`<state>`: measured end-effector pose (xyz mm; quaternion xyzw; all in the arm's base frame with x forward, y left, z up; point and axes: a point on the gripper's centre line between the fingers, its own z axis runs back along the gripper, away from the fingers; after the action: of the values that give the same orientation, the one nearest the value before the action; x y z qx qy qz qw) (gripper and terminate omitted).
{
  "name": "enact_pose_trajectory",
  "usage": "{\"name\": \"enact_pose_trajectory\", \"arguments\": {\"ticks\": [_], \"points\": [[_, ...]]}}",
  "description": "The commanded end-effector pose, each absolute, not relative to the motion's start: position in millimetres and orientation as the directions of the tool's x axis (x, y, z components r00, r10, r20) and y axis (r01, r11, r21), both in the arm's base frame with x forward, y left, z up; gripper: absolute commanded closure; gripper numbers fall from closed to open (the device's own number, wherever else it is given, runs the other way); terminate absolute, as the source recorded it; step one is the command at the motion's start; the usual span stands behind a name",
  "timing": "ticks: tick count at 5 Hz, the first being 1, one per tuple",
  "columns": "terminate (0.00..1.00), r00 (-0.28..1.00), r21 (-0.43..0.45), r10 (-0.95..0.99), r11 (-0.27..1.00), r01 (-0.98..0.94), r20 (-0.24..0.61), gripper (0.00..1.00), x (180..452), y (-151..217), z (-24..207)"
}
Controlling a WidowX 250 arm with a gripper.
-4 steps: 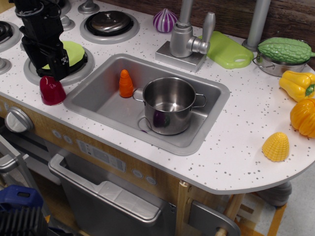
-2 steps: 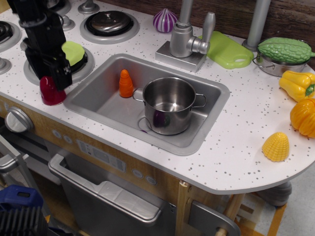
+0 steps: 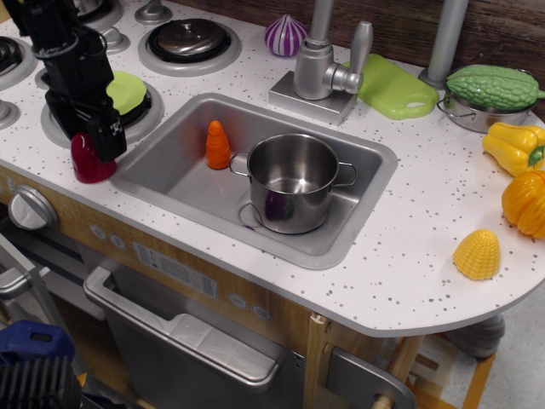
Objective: Put sweet potato in pot which is in sink
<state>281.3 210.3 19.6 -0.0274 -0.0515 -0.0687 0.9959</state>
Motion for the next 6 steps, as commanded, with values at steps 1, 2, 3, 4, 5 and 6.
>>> {"name": "enact_pose_trajectory", "arguments": {"ticks": [1, 2, 3, 4, 5, 6], "points": [[0.0, 0.978, -0.021, -0.133, 0.99, 0.138, 0.158, 0.0, 282, 216, 22], [0.0, 0.975, -0.037, -0.124, 0.991, 0.132, 0.182, 0.0, 280, 217, 13], [0.0, 0.973, -0.035, -0.118, 0.991, 0.127, 0.199, 1.0, 280, 218, 9], [0.0, 0.976, -0.01, -0.126, 0.992, 0.13, 0.179, 1.0, 291, 210, 25], [0.0, 0.977, -0.015, -0.119, 0.992, 0.123, 0.177, 1.0, 312, 189, 48], [0.0, 0.973, 0.021, -0.087, 0.996, 0.084, 0.214, 0.0, 327, 159, 64]]}}
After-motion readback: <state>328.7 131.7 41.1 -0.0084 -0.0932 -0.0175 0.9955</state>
